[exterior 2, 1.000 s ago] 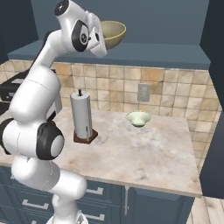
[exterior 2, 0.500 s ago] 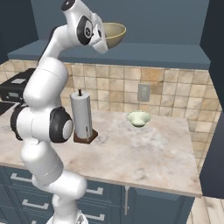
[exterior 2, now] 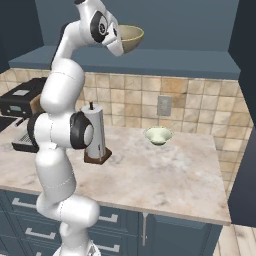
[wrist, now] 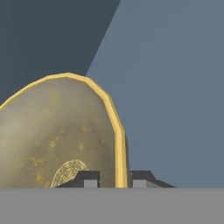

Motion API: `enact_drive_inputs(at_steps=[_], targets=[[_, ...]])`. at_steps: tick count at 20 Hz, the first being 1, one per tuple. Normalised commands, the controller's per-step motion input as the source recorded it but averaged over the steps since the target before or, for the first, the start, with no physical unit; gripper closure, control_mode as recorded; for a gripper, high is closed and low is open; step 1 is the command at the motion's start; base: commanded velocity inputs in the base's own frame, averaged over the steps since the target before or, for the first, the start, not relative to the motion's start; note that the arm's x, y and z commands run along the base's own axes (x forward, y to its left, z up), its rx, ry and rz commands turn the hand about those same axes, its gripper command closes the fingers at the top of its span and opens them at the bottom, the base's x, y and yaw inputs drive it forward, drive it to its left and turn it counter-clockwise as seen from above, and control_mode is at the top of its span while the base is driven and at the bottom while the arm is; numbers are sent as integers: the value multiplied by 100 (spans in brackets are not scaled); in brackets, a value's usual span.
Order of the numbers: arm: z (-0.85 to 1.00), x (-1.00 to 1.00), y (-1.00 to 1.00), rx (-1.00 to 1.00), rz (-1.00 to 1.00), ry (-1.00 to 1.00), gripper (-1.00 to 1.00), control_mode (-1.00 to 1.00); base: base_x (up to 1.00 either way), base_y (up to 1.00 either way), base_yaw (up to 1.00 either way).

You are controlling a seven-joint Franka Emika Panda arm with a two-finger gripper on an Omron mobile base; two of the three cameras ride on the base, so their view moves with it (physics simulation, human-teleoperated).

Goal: Pick up the bowls on the counter and stack them on top of one another in the open cabinet. Place the smaller bowl on top of the larger bowl.

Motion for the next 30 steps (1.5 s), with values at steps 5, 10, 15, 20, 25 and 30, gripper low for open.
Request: enact_drive_inputs(at_steps=[5,10,15,20,25,30], targets=[[-15,33,20,0,-1,10,100,-100,0,0,0],[-5,26,19,0,0,8,-100,-100,0,0,0],[11,7,6,0,0,1,-100,-100,0,0,0],[5,0,4,1,0,0,-100,-100,0,0,0],[2,0,5,1,0,-2,-100,-100,0,0,0],[8,-14,9,0,0,-8,-100,-100,0,0,0]])
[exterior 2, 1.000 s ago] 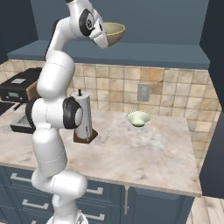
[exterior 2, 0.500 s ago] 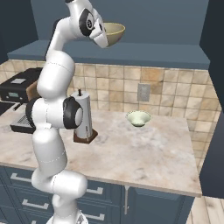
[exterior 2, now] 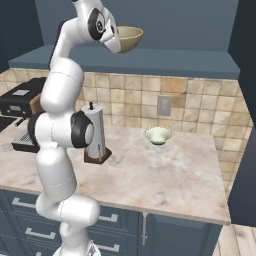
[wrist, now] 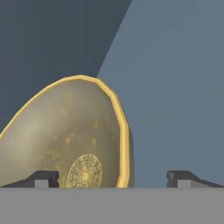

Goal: Pick up the bowls on the counter and stack them on top of one another in the open cabinet. Place the smaller bowl on top of the larger bowl.

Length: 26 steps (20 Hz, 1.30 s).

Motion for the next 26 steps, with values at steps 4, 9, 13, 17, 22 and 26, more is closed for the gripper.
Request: enact_drive_inputs(at_steps=[4,9,13,17,22,26], targets=[[25,-21,2,0,0,-10,-100,-100,0,0,0],[8,-41,0,0,0,-13,-100,-100,0,0,0],[-1,-59,0,3,-1,-10,-100,-100,0,0,0],[1,-61,0,4,-1,-8,-100,-100,0,0,0],[0,-62,-1,3,-1,-6,-100,-100,0,0,0],[-2,-62,-4,1,-2,-6,-100,-100,0,0,0]])
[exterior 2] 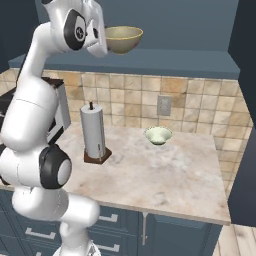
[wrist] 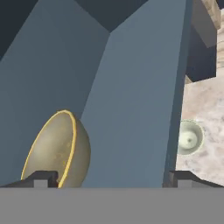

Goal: Pick up the bowls on the counter and stack them on top of one another in the open cabinet. Place the smaller bowl on top of the larger bowl.

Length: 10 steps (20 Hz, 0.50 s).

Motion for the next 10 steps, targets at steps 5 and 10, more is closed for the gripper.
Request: enact_drive_inputs(at_steps=[5,10], targets=[[-2,-62,-6,1,-2,-4,-100,-100,0,0,0],[-4,-62,-11,4,0,0,-100,-100,0,0,0]])
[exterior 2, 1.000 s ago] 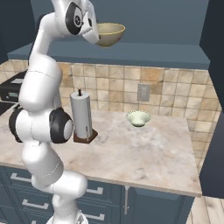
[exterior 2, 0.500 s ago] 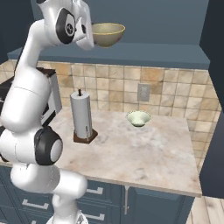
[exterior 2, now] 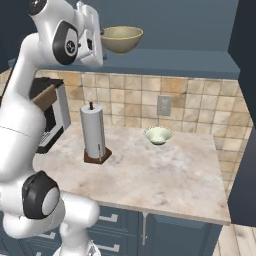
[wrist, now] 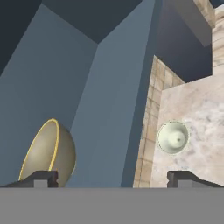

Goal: Pick up the bowls on the counter and stack them on top of one another in the open cabinet. Place the smaller bowl on top of the larger bowl.

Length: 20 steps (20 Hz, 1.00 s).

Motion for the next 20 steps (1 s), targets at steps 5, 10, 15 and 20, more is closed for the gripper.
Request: enact_drive_inputs(at_steps=[5,10,15,20], targets=[[-13,-61,-11,7,1,3,-100,-100,0,0,0],[-26,-59,-12,6,3,5,-100,-100,0,0,0],[-34,-61,-10,2,3,1,-100,-100,0,0,0],[-34,-57,-11,0,3,1,-100,-100,0,0,0]])
